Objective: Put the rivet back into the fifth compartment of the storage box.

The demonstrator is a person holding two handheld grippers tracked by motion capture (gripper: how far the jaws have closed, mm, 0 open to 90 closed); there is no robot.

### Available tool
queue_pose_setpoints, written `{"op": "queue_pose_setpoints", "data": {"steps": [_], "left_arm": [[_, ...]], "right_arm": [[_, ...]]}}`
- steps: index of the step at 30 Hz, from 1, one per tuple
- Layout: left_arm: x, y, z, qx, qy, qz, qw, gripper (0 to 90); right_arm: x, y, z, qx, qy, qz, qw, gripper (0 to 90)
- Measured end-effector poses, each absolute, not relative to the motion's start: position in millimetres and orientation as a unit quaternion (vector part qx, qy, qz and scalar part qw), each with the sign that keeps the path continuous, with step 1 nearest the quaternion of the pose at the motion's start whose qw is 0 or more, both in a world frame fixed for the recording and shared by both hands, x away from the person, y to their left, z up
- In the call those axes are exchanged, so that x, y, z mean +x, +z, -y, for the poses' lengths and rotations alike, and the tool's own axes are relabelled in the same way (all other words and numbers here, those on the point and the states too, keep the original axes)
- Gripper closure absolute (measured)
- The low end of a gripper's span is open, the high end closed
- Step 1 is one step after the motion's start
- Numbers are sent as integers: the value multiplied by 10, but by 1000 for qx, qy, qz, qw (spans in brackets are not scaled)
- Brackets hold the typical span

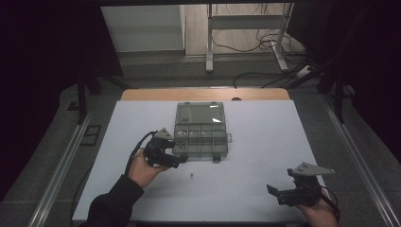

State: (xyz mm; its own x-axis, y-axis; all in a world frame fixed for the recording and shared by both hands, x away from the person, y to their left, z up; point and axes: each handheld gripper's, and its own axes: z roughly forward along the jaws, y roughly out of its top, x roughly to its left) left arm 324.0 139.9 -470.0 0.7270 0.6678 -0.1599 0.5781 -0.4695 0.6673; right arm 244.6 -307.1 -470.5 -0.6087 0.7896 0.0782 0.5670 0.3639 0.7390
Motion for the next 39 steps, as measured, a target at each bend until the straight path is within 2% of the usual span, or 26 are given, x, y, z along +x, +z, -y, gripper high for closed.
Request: {"op": "queue_pose_setpoints", "data": {"steps": [12,24,28,39], "left_arm": [[3166,-4736,-1309,860,44,-360,359,79],[3099,-4823,-1213,867,29,-357,345,35],[3098,-4868,-1190,872,35,-356,335,83],[3113,-5030,-1068,885,25,-352,305,296]], "right_arm": [[2445,-4705,3069,416,379,-813,147,0],[2447,-4707,3064,415,378,-815,146,0],[2447,-4707,3063,415,378,-815,145,0],[2449,-4709,3062,414,377,-816,144,0]]}}
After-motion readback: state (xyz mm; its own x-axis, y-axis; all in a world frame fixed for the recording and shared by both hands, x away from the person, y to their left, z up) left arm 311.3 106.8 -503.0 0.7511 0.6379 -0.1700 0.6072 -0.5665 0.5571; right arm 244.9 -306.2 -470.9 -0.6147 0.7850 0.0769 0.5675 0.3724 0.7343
